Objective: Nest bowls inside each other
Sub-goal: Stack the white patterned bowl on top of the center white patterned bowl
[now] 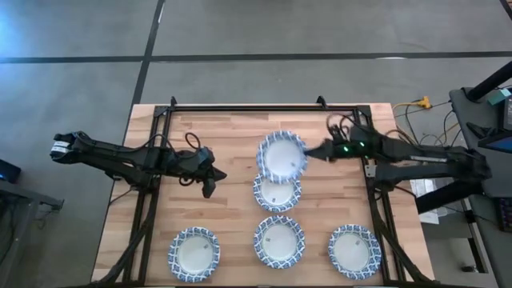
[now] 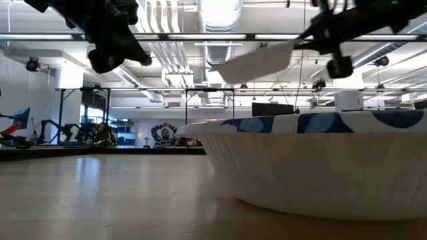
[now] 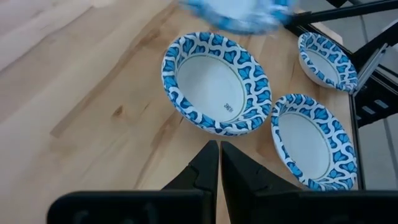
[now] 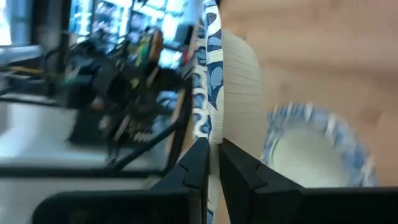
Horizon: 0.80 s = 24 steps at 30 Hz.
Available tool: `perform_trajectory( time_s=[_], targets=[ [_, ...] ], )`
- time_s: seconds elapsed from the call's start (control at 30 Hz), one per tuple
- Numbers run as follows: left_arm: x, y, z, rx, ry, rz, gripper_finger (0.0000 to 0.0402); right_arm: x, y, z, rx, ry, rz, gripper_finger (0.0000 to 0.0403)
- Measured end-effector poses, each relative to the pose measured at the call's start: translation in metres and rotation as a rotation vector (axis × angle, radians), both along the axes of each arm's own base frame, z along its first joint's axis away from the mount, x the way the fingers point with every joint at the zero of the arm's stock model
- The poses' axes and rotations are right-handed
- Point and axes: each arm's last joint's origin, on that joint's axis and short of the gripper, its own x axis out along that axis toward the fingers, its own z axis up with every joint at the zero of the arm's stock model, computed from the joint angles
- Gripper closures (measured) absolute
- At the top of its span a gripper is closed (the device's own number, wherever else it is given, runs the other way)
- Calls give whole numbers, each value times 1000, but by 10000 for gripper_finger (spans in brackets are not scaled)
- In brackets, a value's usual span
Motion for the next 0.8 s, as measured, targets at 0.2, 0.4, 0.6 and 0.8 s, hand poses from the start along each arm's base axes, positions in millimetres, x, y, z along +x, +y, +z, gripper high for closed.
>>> perform_trajectory(
  time_s=[0.2,0.4,0.6,0.8],
  targets=[
    [2,1,4,23,-47,2,400,-22,31,-23,134,-22,27,376],
    [4,1,6,60,-66,-15,400,-23,48,-50,180,55,-40,376],
    [4,1,6,60,-66,-13,400,-15,53,-72,208,74,-37,376],
    [4,1,6,60,-68,-11,400,-4,54,-86,231,40,-39,376]
  ],
)
